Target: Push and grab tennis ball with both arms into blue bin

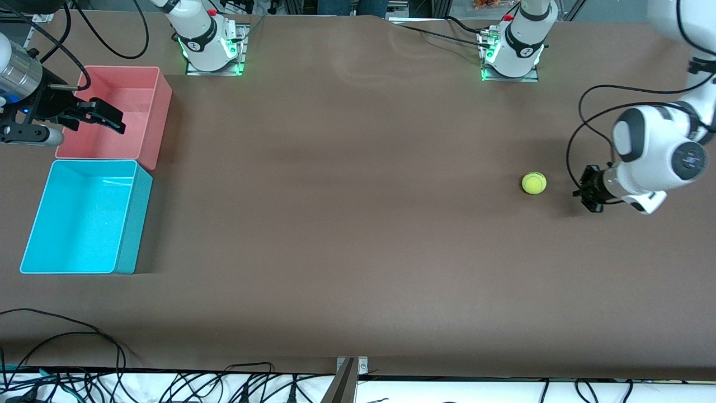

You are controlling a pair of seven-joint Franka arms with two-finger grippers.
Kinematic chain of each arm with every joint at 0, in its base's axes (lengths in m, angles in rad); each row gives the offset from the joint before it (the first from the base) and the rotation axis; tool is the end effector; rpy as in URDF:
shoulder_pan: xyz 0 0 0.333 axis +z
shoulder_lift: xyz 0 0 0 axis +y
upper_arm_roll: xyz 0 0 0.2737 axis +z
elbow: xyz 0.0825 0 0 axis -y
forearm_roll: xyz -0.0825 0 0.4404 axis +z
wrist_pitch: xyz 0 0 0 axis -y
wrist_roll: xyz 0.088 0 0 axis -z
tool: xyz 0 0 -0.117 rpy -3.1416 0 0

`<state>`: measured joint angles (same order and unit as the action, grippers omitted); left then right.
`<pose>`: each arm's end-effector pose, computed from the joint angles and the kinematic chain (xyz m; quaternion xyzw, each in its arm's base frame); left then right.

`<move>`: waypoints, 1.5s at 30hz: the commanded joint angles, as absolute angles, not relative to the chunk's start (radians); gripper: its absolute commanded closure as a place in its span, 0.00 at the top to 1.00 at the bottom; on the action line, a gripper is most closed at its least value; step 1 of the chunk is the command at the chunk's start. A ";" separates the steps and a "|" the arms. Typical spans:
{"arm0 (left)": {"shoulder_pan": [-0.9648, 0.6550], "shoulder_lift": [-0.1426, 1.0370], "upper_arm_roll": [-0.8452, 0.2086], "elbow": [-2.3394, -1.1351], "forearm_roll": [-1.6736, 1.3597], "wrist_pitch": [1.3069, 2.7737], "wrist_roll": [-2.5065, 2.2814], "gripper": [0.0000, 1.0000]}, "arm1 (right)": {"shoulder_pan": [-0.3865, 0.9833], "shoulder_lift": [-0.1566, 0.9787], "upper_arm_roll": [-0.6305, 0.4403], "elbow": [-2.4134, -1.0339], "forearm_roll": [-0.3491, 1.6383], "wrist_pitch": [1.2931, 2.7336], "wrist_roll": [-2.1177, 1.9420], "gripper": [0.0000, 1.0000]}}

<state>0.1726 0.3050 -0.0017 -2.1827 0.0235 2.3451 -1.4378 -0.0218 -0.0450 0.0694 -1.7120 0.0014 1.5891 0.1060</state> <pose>0.5564 0.0965 0.1416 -0.6981 -0.7124 0.0529 0.0482 0.5943 0.0290 0.5264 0.9988 -0.0293 -0.0388 0.0039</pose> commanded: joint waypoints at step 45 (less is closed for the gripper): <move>0.370 0.321 -0.262 -2.422 0.382 2.602 -1.770 0.00 | -0.021 -0.034 0.072 -1.684 -0.002 1.574 0.103 1.00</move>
<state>0.3787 0.3152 -0.1274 -2.3886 0.3514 2.5895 -1.5492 -0.0219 -0.0450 0.0694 -1.7120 0.0014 1.5891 0.1060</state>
